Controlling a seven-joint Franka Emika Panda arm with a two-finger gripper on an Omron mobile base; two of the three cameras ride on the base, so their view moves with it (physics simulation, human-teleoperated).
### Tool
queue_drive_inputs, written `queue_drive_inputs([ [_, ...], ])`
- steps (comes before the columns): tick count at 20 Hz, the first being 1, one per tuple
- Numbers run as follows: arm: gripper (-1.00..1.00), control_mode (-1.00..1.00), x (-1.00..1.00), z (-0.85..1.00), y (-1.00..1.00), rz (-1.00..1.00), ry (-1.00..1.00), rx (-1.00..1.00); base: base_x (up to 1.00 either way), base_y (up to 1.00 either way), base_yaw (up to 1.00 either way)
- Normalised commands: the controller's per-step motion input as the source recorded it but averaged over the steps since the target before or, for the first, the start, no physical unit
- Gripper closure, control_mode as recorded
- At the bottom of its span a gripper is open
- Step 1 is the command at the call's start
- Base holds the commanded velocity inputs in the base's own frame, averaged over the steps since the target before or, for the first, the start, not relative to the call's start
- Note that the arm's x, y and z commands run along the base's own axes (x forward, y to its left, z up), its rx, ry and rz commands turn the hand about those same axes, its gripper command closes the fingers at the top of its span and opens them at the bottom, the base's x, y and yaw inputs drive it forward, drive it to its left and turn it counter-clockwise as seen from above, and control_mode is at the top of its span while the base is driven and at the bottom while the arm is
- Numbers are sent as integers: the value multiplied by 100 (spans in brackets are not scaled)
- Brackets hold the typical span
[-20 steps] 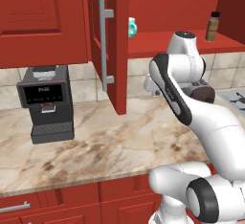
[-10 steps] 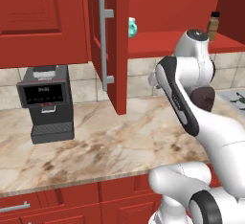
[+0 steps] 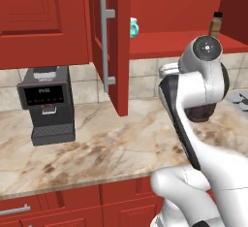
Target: Take the cinnamon bottle from the cabinet and place it on the dining table, next to the plate with the cupcake. Then take the chocolate from the dining counter and place it on the cupcake plate.
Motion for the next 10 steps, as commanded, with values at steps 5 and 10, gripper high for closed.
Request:
queue_drive_inputs([
  [5,-100,-100,-49,79,-67,-19,-32,-11,0,0,0],
  [10,-100,-100,-19,93,-70,-18,-12,-2,0,0,0],
])
